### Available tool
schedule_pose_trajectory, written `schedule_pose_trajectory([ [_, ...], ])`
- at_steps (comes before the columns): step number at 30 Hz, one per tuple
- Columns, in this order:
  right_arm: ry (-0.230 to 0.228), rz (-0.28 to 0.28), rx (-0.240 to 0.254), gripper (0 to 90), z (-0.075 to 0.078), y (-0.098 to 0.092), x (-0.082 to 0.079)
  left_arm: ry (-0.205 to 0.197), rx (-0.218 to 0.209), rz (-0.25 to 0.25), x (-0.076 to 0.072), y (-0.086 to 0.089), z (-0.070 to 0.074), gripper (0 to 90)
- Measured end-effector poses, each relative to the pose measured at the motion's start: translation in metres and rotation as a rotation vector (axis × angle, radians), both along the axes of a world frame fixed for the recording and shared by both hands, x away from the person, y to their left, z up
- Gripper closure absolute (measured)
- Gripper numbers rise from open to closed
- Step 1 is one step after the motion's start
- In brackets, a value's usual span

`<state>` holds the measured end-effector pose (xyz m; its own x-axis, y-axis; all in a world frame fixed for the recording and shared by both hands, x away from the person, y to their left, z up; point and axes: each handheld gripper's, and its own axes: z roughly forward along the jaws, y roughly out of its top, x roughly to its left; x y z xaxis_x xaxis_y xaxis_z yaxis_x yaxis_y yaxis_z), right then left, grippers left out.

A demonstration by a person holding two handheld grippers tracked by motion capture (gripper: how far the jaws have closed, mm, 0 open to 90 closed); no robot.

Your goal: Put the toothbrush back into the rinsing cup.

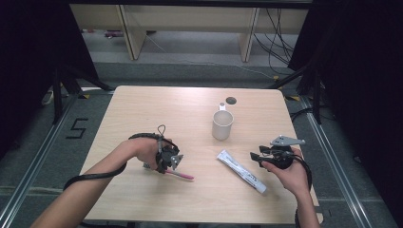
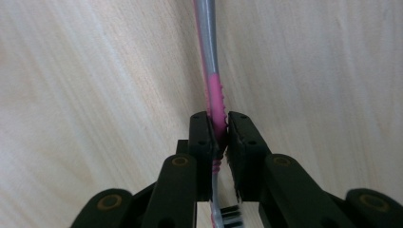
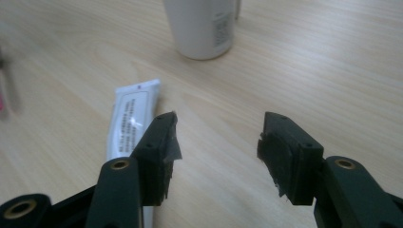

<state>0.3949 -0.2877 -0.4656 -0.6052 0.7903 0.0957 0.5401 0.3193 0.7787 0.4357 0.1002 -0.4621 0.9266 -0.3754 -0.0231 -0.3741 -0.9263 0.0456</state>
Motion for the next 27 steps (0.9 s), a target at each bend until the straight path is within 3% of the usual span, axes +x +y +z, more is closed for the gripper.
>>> schedule_pose_trajectory([
  [1,-0.007,0.02,0.003,47.4,0.001,0.003,-0.001,-0.004,-0.005,0.003,-0.002,0.001,0.003,80.2],
  [2,-0.029,0.076,-0.008,47.4,0.004,0.009,-0.002,-0.003,-0.013,0.011,-0.003,0.002,0.007,80.2],
  [3,-0.029,0.076,-0.008,47.4,0.004,0.009,-0.002,-0.002,-0.017,0.023,-0.005,0.003,0.01,80.2],
  [4,-0.042,0.125,-0.014,47.5,0.007,0.017,-0.003,0.004,-0.024,0.048,-0.01,0.004,0.015,80.1],
  [6,-0.036,0.144,-0.008,47.5,0.008,0.022,-0.006,0.001,-0.027,0.053,-0.012,0.004,0.018,80.2],
  [10,-0.087,0.278,-0.03,47.4,0.011,0.042,-0.007,-0.004,-0.032,0.085,-0.018,0.004,0.025,80.1],
  [12,-0.078,0.339,-0.016,47.5,0.011,0.056,-0.01,-0.001,-0.04,0.106,-0.02,0.004,0.028,80.1],
  [13,-0.092,0.402,-0.001,47.7,0.01,0.068,-0.011,0.002,-0.053,0.123,-0.022,0.002,0.03,80.1],
  [15,-0.098,0.431,0.003,47.8,0.009,0.074,-0.011,0.005,-0.063,0.128,-0.023,0.001,0.031,80.1],
  [16,-0.077,0.442,0.018,48.2,0.008,0.08,-0.013,0.0,-0.061,0.12,-0.023,0.0,0.033,80.1],
  [18,-0.104,0.491,0.03,48.8,0.005,0.092,-0.013,0.013,-0.075,0.14,-0.026,-0.002,0.034,80.1],
  [20,-0.084,0.511,0.039,50.2,0.004,0.102,-0.014,0.016,-0.08,0.141,-0.027,-0.004,0.036,80.1],
  [21,-0.104,0.53,0.046,50.6,0.002,0.108,-0.014,0.022,-0.086,0.145,-0.028,-0.004,0.037,80.1],
  [27,-0.105,0.632,0.046,52.7,-0.002,0.141,-0.015,0.021,-0.09,0.152,-0.03,-0.01,0.04,80.2],
])
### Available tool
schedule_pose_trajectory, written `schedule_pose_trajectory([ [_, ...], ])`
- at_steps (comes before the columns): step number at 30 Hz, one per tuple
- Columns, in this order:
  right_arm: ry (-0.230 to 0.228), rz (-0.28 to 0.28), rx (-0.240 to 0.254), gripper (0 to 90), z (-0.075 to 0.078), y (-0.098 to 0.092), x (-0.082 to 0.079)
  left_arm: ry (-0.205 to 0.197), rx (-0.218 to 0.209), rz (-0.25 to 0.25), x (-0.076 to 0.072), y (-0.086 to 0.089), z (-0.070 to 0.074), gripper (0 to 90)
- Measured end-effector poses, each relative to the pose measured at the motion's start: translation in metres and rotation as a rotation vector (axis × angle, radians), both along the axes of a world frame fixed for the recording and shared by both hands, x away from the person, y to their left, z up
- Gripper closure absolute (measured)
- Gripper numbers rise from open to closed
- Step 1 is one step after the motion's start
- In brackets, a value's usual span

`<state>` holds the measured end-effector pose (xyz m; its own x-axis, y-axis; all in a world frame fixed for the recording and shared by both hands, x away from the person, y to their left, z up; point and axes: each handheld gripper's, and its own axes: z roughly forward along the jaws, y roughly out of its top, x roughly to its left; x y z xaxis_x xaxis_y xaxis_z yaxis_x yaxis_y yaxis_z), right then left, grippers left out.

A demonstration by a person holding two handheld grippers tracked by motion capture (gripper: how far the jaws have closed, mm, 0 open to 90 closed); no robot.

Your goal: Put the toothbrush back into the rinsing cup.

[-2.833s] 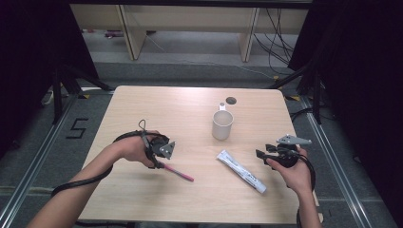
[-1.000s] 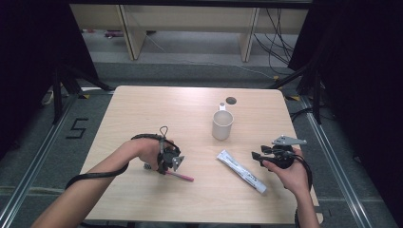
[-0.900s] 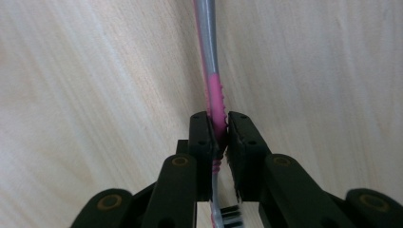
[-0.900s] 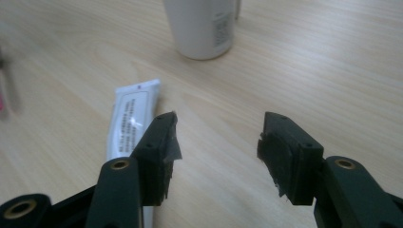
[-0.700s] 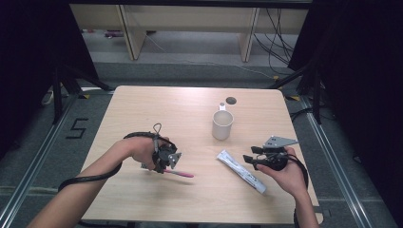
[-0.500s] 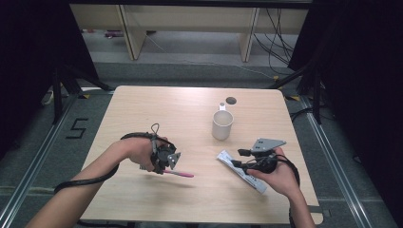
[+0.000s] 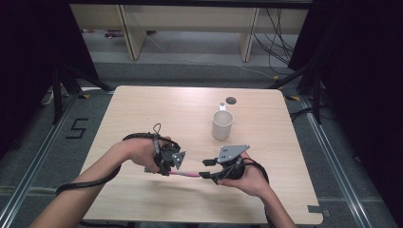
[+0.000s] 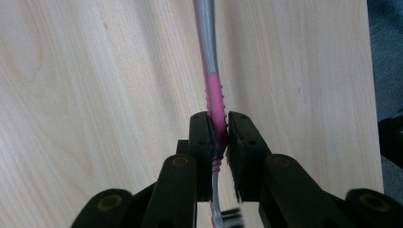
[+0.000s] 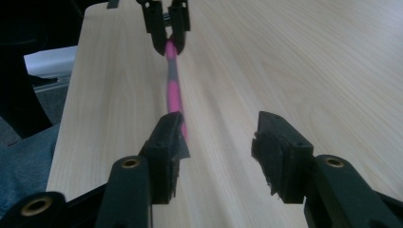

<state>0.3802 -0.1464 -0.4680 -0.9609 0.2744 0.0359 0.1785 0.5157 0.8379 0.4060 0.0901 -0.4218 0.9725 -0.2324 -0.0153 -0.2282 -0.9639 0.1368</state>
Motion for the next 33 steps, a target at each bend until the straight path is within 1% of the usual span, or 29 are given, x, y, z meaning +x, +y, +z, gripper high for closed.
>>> schedule_pose_trajectory([
  [3,0.006,0.013,0.009,53.0,0.0,0.005,-0.001,0.005,-0.007,-0.001,0.0,-0.001,0.001,80.2],
  [4,0.001,0.022,0.028,52.9,-0.001,0.008,-0.002,0.009,-0.004,0.002,0.0,-0.002,0.001,80.2],
  [6,0.005,0.031,0.03,52.8,0.0,0.008,-0.002,0.0,0.004,-0.001,0.0,-0.002,0.001,80.2],
  [7,0.008,0.032,0.027,52.8,0.0,0.009,-0.003,0.0,0.003,0.004,0.001,-0.002,0.001,80.2],
  [8,0.009,0.032,0.034,52.6,0.0,0.009,-0.004,0.0,0.004,0.008,0.001,-0.002,0.001,80.3],
  [9,0.009,0.033,0.031,52.5,-0.001,0.01,-0.004,0.005,0.004,0.017,0.001,-0.003,0.001,80.3],
  [11,0.006,0.033,0.03,52.4,-0.003,0.011,-0.004,0.006,0.005,0.019,0.001,-0.004,0.001,80.3],
  [12,0.02,0.041,0.026,52.3,-0.004,0.012,-0.005,0.002,0.007,0.012,0.002,-0.005,0.002,80.3],
  [13,0.009,0.034,0.025,52.3,-0.005,0.012,-0.005,0.006,0.001,0.017,0.001,-0.006,0.003,80.3],
  [14,0.002,0.038,0.029,52.3,-0.006,0.013,-0.004,0.004,0.003,0.012,0.001,-0.007,0.004,80.3],
  [15,0.005,0.039,0.025,52.3,-0.006,0.013,-0.004,0.013,-0.005,0.024,0.0,-0.008,0.004,80.3],
  [16,0.005,0.036,0.027,52.4,-0.007,0.015,-0.004,0.003,0.006,0.004,0.002,-0.009,0.006,80.3],
  [17,-0.005,0.038,0.03,52.8,-0.008,0.017,-0.003,0.015,-0.012,0.021,0.0,-0.011,0.006,80.3],
  [18,-0.005,0.038,0.03,52.8,-0.008,0.017,-0.003,0.015,-0.012,0.021,0.0,-0.011,0.006,80.3],
  [19,0.007,0.046,0.025,52.9,-0.007,0.017,-0.003,0.013,-0.016,0.022,0.0,-0.012,0.007,80.3],
  [21,-0.002,0.048,0.031,53.6,-0.008,0.018,-0.002,0.017,-0.019,0.022,0.0,-0.013,0.007,80.3],
  [22,0.005,0.043,0.032,54.0,-0.008,0.019,-0.003,0.017,-0.024,0.025,-0.001,-0.014,0.007,80.3],
  [25,0.001,0.048,0.03,55.6,-0.009,0.02,-0.002,0.017,-0.018,0.013,0.0,-0.016,0.008,80.3],
  [26,0.004,0.05,0.031,56.0,-0.009,0.021,-0.002,0.018,-0.023,0.019,-0.001,-0.017,0.008,80.3],
  [29,-0.006,0.052,0.032,57.9,-0.011,0.023,-0.002,0.022,-0.022,0.025,0.0,-0.018,0.008,80.3],
  [30,-0.007,0.055,0.029,59.8,-0.011,0.024,-0.002,0.021,-0.022,0.025,0.0,-0.018,0.008,80.3],
  [31,-0.007,0.055,0.029,59.8,-0.011,0.024,-0.002,0.021,-0.021,0.026,-0.001,-0.019,0.008,80.3],
  [32,0.005,0.063,0.012,60.9,-0.01,0.025,-0.002,0.022,-0.024,0.024,-0.001,-0.02,0.008,80.3],
  [33,0.005,0.063,0.012,60.9,-0.01,0.025,-0.002,0.022,-0.024,0.024,-0.001,-0.02,0.008,80.3],
])
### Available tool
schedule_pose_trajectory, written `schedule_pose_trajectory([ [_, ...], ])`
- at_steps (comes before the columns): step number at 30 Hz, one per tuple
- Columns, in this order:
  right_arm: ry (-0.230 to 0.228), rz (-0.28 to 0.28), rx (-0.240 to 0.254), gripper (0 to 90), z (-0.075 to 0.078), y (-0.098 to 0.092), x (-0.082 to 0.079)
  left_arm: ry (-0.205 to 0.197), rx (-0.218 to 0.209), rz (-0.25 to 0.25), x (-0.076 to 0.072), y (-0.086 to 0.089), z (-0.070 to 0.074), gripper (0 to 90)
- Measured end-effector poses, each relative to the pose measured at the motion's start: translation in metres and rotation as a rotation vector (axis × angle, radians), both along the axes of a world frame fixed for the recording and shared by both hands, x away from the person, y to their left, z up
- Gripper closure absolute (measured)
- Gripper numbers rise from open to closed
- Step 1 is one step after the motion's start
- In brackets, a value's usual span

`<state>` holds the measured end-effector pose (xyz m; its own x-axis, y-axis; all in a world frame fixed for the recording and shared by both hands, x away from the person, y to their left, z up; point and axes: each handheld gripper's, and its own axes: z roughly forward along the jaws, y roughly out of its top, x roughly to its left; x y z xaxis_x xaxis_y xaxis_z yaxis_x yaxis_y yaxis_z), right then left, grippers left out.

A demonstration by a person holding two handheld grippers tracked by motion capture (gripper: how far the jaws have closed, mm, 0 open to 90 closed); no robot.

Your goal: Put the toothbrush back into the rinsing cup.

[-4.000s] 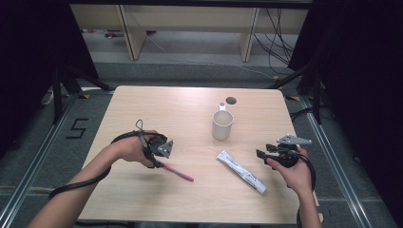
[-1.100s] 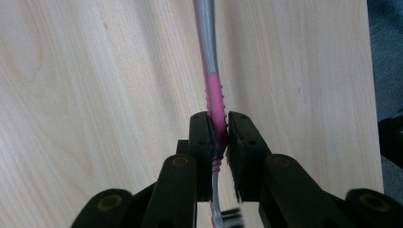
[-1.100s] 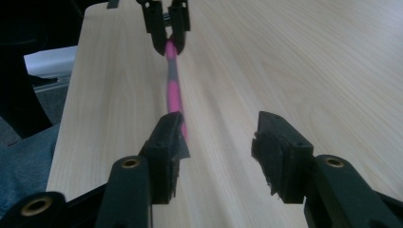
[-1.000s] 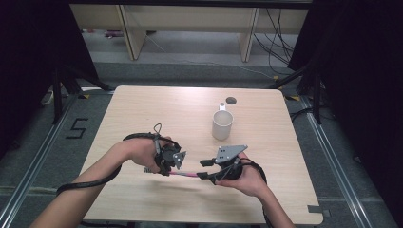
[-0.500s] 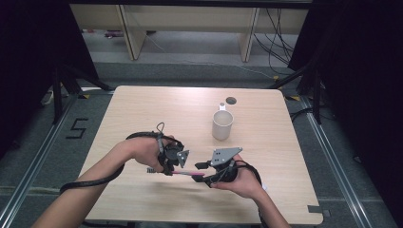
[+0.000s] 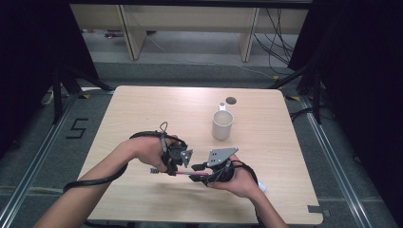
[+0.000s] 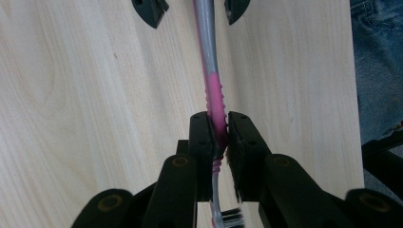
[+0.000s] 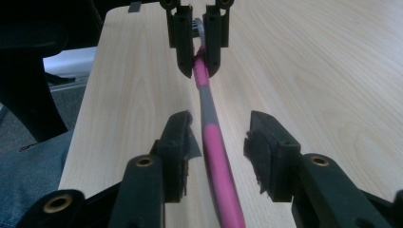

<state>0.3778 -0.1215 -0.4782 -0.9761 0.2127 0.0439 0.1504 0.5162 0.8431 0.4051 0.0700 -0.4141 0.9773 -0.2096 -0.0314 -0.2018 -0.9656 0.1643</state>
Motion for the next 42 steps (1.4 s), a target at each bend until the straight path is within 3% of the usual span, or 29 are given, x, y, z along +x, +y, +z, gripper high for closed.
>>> schedule_pose_trajectory([
  [7,-0.01,0.023,-0.022,66.0,0.0007,0.0041,-0.0005,-0.002,0.011,-0.03,0.0008,-0.0041,0.0017,80.3],
  [9,-0.012,0.022,-0.031,68.3,0.0002,0.0043,-0.001,0.009,-0.005,-0.009,-0.0006,-0.004,0.0011,80.3],
  [12,0.0,0.03,-0.044,69.7,-0.0006,0.004,-0.0003,0.008,-0.01,-0.01,-0.0005,-0.0049,0.0019,80.3],
  [19,-0.02,0.039,-0.043,79.6,-0.0016,0.0042,-0.0013,0.011,-0.012,-0.011,-0.0006,-0.0072,0.0014,80.3],
  [37,-0.025,0.044,-0.043,80.9,-0.0006,0.003,-0.002,0.003,-0.014,-0.026,-0.0006,-0.0084,0.0028,80.3],
  [39,0.022,0.027,-0.04,80.6,-0.0003,0.002,-0.0046,-0.003,-0.002,-0.04,0.0002,-0.0086,0.0038,80.3],
  [40,0.015,0.025,-0.035,80.4,-0.0005,0.0019,-0.0047,-0.001,-0.002,-0.039,0.0001,-0.0086,0.004,80.3],
  [41,-0.023,0.048,-0.034,80.6,-0.0001,0.0019,-0.002,0.009,-0.015,-0.019,-0.0015,-0.0084,0.0032,80.3],
  [42,0.021,0.025,-0.036,80.7,-0.0004,0.0019,-0.0052,0.009,-0.012,-0.02,-0.0016,-0.0086,0.0032,80.3],
])
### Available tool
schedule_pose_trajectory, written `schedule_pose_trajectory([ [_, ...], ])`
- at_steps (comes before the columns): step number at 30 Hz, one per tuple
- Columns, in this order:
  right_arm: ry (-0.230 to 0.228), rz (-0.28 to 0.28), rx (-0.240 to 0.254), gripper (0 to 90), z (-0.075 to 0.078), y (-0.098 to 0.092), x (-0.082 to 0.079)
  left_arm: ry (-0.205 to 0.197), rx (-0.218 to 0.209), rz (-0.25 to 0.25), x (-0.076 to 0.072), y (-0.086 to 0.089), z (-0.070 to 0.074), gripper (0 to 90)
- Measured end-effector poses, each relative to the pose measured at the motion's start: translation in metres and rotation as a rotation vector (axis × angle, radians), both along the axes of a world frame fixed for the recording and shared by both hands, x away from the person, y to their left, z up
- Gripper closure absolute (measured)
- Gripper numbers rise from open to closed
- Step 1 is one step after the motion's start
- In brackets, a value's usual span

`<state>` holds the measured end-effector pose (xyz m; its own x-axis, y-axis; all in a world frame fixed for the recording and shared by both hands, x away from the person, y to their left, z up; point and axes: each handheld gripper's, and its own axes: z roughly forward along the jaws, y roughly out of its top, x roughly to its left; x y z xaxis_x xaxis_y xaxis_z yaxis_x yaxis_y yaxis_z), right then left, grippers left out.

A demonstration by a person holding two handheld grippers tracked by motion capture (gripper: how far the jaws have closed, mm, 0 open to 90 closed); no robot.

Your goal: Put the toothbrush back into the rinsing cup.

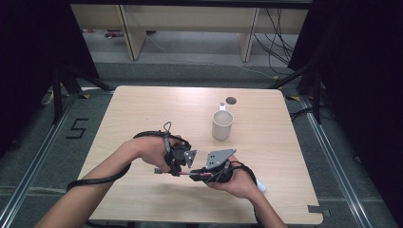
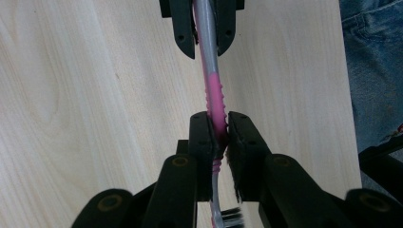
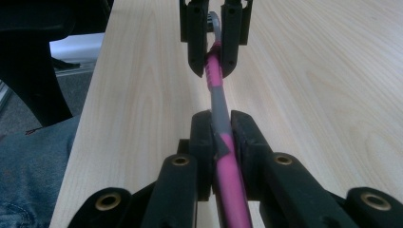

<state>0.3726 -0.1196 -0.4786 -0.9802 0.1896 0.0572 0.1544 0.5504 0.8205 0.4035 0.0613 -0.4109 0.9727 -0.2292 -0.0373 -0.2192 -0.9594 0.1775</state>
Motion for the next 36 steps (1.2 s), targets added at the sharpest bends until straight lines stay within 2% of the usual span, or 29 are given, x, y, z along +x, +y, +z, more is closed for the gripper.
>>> schedule_pose_trajectory([
  [1,-0.003,0.001,0.0,80.9,0.0,0.0,0.0,0.0,0.003,-0.001,0.0,0.0,0.0,80.2],
  [2,-0.036,0.024,-0.007,81.1,0.0,0.001,0.002,0.0,0.003,-0.002,0.0,0.0,0.0,80.2],
  [6,-0.041,0.021,-0.008,81.3,0.001,0.0,0.002,-0.004,-0.006,-0.002,0.0,0.0,-0.001,80.0],
  [8,-0.027,0.017,0.002,81.4,0.0,0.001,0.001,-0.015,-0.011,-0.007,0.001,0.001,-0.001,79.8],
  [10,-0.033,0.015,0.003,81.4,0.001,0.0,0.001,-0.027,-0.025,0.003,0.001,0.002,-0.001,78.9],
  [11,-0.048,0.011,-0.002,81.5,0.002,-0.001,0.001,-0.026,-0.03,0.017,0.001,0.002,-0.002,77.0],
  [12,-0.04,-0.001,-0.002,81.5,0.002,-0.002,0.001,-0.038,-0.029,0.017,0.001,0.003,-0.001,70.4],
  [15,-0.047,-0.01,-0.009,81.5,0.002,-0.004,0.002,-0.051,-0.072,0.046,-0.001,0.006,-0.001,65.1],
  [16,-0.025,-0.032,-0.002,81.6,0.002,-0.005,0.0,-0.054,-0.087,0.052,-0.001,0.007,0.0,60.4],
  [17,-0.025,-0.032,-0.002,81.6,0.002,-0.005,0.0,-0.065,-0.095,0.046,0.0,0.008,0.001,60.4],
  [18,-0.038,-0.03,0.002,81.6,0.003,-0.007,0.002,-0.076,-0.125,0.055,-0.001,0.011,0.003,59.5],
  [21,-0.036,-0.047,0.002,81.6,0.003,-0.008,0.002,-0.096,-0.143,0.058,-0.002,0.015,0.006,58.4],
  [24,-0.027,-0.069,0.01,81.6,0.004,-0.01,0.003,-0.146,-0.177,0.079,-0.002,0.023,0.013,58.3],
  [25,-0.028,-0.066,0.012,81.6,0.004,-0.01,0.003,-0.146,-0.177,0.079,-0.002,0.023,0.013,58.3],
  [26,-0.019,-0.075,0.007,81.6,0.006,-0.012,0.003,-0.177,-0.205,0.097,-0.003,0.03,0.018,58.4],
  [27,-0.018,-0.074,0.01,81.6,0.006,-0.013,0.004,-0.182,-0.233,0.123,-0.004,0.033,0.02,58.4],
  [28,-0.031,-0.086,0.027,81.6,0.007,-0.014,0.004,-0.182,-0.233,0.123,-0.004,0.033,0.02,58.4],
  [29,-0.037,-0.095,0.033,81.6,0.008,-0.016,0.005,-0.195,-0.308,0.171,-0.007,0.042,0.025,58.1],
  [30,-0.036,-0.103,0.036,81.6,0.009,-0.019,0.006,-0.205,-0.353,0.205,-0.008,0.047,0.026,56.9],
  [31,-0.049,-0.119,0.051,81.6,0.01,-0.021,0.007,-0.205,-0.353,0.205,-0.008,0.047,0.026,55.3],
  [33,-0.054,-0.13,0.056,81.6,0.012,-0.024,0.008,-0.221,-0.471,0.288,-0.011,0.058,0.027,54.8],
  [34,-0.058,-0.177,0.093,81.6,0.015,-0.029,0.009,-0.216,-0.581,0.391,-0.013,0.07,0.025,54.5],
  [35,-0.07,-0.195,0.106,81.6,0.017,-0.032,0.01,-0.216,-0.581,0.391,-0.013,0.07,0.025,53.7],
  [36,-0.076,-0.227,0.128,81.6,0.018,-0.034,0.01,-0.215,-0.638,0.439,-0.013,0.076,0.022,53.2],
])
